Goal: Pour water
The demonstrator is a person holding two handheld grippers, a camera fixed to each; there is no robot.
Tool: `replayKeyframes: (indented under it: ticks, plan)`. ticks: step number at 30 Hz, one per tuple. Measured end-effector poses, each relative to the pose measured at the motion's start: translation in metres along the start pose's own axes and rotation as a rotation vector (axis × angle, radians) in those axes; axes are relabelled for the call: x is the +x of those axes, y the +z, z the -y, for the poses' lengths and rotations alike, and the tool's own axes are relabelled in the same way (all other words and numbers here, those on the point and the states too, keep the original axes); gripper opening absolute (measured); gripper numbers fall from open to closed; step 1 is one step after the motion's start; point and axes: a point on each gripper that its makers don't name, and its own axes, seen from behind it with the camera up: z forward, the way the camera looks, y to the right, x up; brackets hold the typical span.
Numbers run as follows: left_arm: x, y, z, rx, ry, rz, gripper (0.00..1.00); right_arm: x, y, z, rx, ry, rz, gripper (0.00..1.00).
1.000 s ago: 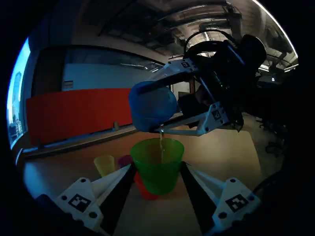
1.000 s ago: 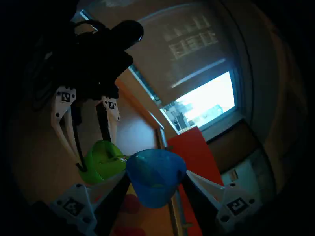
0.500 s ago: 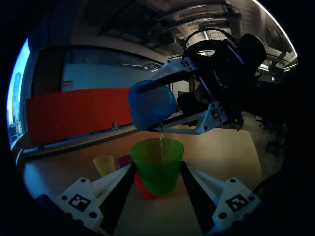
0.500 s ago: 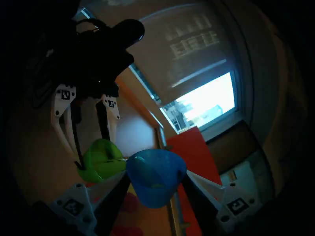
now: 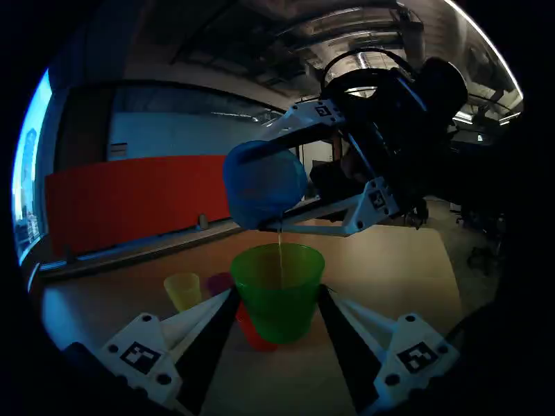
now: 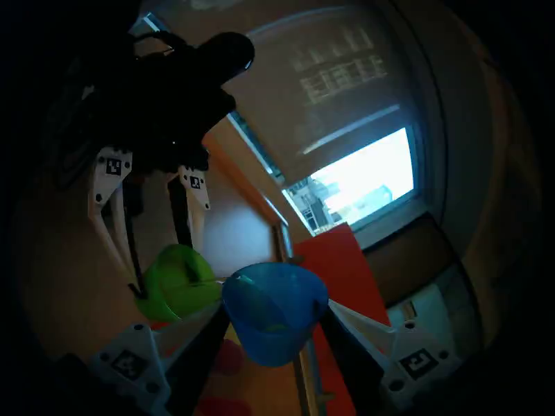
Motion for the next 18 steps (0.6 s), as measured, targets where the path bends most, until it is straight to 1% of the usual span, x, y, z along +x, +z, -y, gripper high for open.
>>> replayKeyframes:
  ticks: [18]
  plan:
    - [0.0009,-0.0019,0.0004,0.000,0.002,-0.003,0.81,0.0014,0.0027,0.0018,0.001,-0.020,0.001,0.89]
